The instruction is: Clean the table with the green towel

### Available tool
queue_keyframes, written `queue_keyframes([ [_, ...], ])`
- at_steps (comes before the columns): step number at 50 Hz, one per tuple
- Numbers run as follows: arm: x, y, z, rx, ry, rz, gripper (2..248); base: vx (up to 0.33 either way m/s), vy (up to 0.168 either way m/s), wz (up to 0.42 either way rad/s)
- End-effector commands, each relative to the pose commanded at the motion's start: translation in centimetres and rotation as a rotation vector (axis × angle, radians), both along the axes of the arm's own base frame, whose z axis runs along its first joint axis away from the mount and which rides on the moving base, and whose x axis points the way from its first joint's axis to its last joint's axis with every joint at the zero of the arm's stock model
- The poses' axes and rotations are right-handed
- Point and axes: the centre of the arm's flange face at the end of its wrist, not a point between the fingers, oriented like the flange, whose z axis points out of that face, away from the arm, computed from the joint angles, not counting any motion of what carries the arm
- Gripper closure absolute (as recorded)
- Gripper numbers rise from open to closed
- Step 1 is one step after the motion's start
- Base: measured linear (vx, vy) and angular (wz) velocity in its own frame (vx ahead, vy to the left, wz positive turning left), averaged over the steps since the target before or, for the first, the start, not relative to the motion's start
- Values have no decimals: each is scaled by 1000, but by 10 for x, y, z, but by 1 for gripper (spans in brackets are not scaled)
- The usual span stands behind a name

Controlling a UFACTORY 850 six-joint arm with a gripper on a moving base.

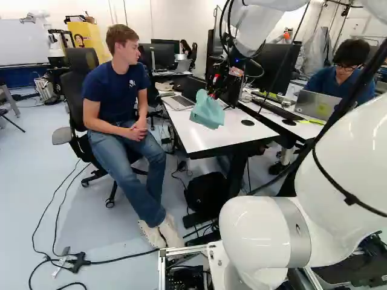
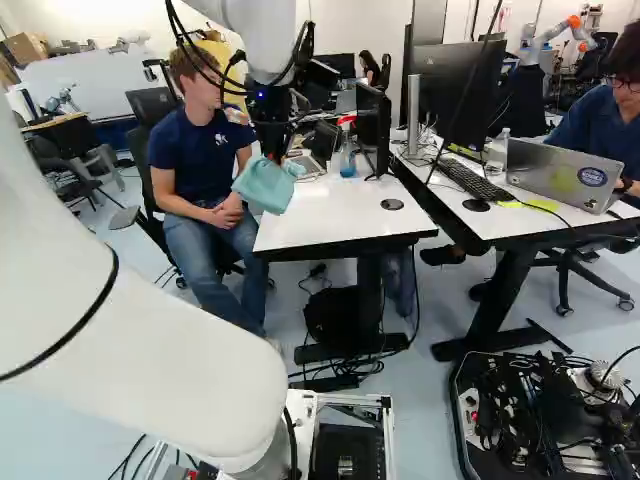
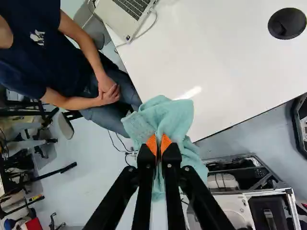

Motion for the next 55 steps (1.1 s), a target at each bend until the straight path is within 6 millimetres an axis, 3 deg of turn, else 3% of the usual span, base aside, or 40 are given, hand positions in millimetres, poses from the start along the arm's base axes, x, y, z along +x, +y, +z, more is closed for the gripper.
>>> queue_keyframes([
  [26, 33, -42, 1, 2, 8, -79, 219, 0, 0, 0],
  [55, 50, -97, 1, -27, 9, -169, 219, 0, 0, 0],
])
